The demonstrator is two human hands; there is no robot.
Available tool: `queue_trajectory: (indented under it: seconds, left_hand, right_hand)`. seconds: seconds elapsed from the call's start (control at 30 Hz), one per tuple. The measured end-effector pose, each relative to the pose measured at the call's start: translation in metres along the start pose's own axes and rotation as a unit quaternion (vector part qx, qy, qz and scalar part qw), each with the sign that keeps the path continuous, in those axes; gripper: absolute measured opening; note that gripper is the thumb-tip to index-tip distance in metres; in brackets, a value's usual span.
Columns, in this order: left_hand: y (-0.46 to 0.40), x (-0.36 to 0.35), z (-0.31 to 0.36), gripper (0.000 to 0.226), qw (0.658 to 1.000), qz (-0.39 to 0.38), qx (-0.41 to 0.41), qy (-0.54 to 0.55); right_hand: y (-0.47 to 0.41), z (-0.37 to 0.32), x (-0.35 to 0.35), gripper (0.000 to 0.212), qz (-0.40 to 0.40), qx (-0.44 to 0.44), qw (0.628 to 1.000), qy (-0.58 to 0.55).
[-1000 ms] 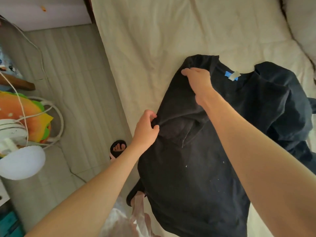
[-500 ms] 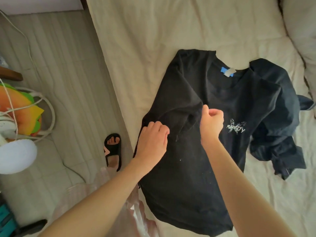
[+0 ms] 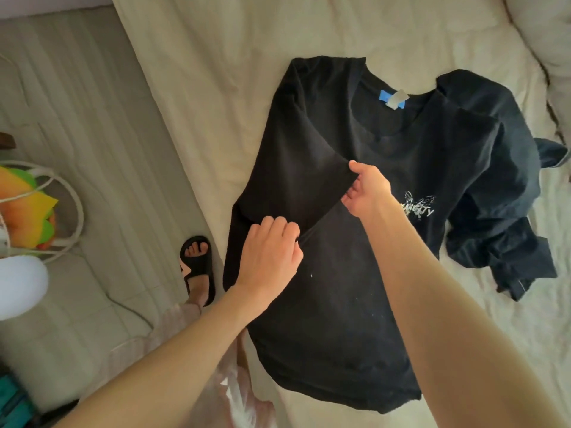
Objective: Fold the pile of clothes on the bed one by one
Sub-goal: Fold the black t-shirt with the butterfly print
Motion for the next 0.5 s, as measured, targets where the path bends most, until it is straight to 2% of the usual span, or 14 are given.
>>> queue_trajectory:
  seconds: [0.1,0.2,0.23,0.3,0.33,0.4,0.43,0.5]
  left_hand:
    - [0.0,-0.007,0.009,0.011,0.997,-0.029,-0.048,-0.06]
    - [-0.002,-0.021,0.01,0.031,0.99,-0.092,-0.054,-0.09]
    - [-0.002,-0.022,0.008,0.035,0.989,-0.095,-0.049,-0.099]
    - [-0.001,-0.017,0.001,0.036,0.993,-0.068,-0.043,-0.089]
    - [0.0,-0.01,-0.006,0.031,0.997,-0.037,-0.026,-0.058]
    - [0.002,0.004,-0.028,0.017,0.997,0.046,0.058,0.016]
    - [0.003,0.007,-0.042,0.015,0.99,0.069,0.114,0.047]
    - [0.0,0.004,-0.066,0.028,0.971,0.059,0.204,0.106]
  right_hand:
    - [-0.001,0.007,0.014,0.033,0.051,-0.003,0.999,-0.013]
    - [0.001,0.008,0.026,0.03,0.044,-0.001,0.999,-0.01]
    - [0.001,0.009,0.029,0.026,0.032,0.004,0.999,0.01]
    - [0.003,0.005,0.037,0.011,0.067,0.064,0.989,0.113]
    - [0.004,0.0,0.04,0.017,0.106,0.129,0.966,0.196]
    - [0.015,-0.011,0.035,0.021,0.15,0.271,0.893,0.326]
    - [0.022,-0.013,0.026,0.025,0.14,0.325,0.862,0.362]
    - [0.034,-0.014,-0.001,0.035,0.06,0.408,0.818,0.402]
Point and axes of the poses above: each hand's wrist, its own y-axis away from the middle knuckle, its own x-axis out of the back of the hand, z = x × y, the point moved 5 cm from there along -y, towards the middle knuckle, and after that the axes turned 12 degrees about -y, right-handed, at the moved point
